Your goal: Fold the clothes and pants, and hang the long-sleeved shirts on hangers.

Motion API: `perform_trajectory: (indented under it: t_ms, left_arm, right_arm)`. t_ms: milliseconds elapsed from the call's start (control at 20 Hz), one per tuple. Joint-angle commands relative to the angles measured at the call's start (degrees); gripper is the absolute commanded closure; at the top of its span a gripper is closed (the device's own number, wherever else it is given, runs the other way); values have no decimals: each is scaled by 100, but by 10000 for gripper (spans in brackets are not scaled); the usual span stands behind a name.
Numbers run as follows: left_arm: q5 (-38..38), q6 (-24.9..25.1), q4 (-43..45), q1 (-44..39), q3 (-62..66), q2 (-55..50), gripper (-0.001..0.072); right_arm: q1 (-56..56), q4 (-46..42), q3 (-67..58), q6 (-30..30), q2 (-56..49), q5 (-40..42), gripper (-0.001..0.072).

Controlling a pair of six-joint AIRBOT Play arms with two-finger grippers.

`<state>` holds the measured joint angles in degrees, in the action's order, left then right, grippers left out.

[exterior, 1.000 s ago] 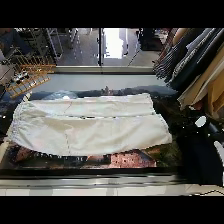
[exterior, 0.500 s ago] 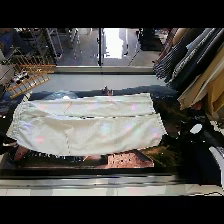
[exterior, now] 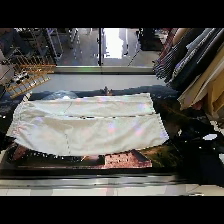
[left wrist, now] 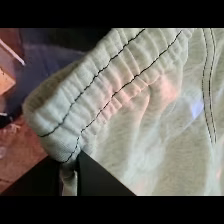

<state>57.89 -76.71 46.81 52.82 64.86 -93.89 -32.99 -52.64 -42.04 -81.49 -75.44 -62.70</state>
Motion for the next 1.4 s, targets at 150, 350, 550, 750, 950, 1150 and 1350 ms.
perform_trajectory:
  t_ms: [150,350,550,750,950,1150,1350]
  left_arm:
    - [-308,0,-59,-94,-17,4,689]
    - [-310,4,-59,-297,-11,11,691]
    - [15,114,-61,-94,-4,166,691]
    - [468,387,-55,474,170,555,692]
    - [933,684,-52,866,291,1008,693]
    - [1615,855,22,1274,529,1456,692]
    - [1976,688,24,1766,1257,1768,692]
  right_arm:
    - [348,750,59,166,-55,1351,228]
    - [1075,1082,61,120,-369,1639,358]
    - [1154,767,59,118,-221,1541,674]
    - [1154,-181,59,96,538,1239,676]
    - [1156,-645,48,188,1552,706,677]
    - [1156,-870,46,321,2660,-28,677]
    - [1161,-1023,-402,328,3543,-498,678]
